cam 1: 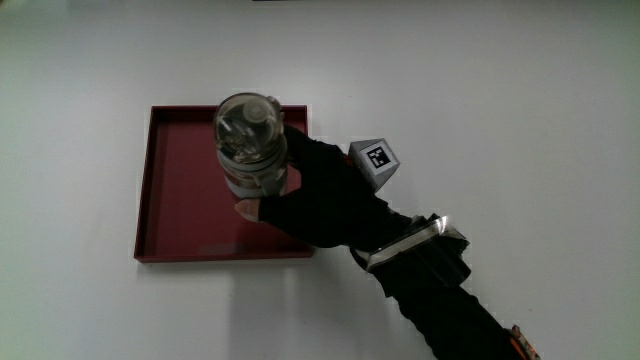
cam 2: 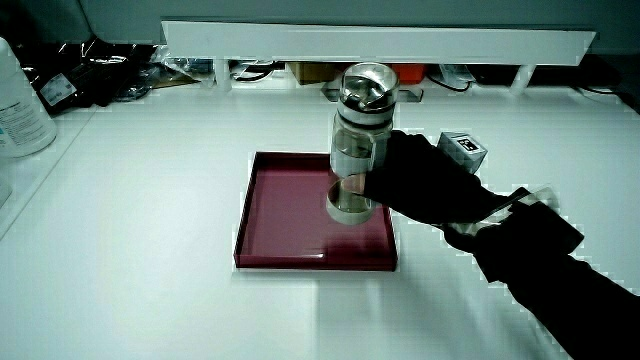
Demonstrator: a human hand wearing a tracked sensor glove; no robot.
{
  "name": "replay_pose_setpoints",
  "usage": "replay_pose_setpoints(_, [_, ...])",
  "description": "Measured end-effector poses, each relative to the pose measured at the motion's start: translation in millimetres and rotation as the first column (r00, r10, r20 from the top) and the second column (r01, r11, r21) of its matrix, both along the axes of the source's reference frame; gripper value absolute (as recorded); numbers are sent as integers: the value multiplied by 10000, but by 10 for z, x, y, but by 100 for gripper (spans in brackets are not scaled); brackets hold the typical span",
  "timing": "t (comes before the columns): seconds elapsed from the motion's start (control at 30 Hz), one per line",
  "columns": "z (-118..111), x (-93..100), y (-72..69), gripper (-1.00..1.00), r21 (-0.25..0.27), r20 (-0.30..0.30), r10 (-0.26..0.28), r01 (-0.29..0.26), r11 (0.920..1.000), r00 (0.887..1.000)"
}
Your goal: Place bottle
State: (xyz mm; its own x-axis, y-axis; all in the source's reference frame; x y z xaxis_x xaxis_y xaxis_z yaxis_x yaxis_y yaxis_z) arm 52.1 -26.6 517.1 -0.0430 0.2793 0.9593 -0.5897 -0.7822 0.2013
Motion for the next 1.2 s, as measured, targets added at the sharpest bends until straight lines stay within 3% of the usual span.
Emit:
replay_pose_setpoints(0.3, [253, -106, 86, 0, -856, -89, -420, 411, 9955, 9991])
replay_pose_setpoints(0.6, [424, -139, 150, 0, -1142, -315, -519, 480, 9923, 9982])
replay_pose_setpoints(0.8, [438, -144, 179, 0, -1170, 76, -472, 478, 9920, 9989])
replay_pose_setpoints(1.1, [484, -121, 205, 0, -1175, -44, -477, 469, 9920, 9989])
replay_pose_setpoints(1.2, [514, -122, 208, -16, -1130, 19, -450, 450, 9926, 9990])
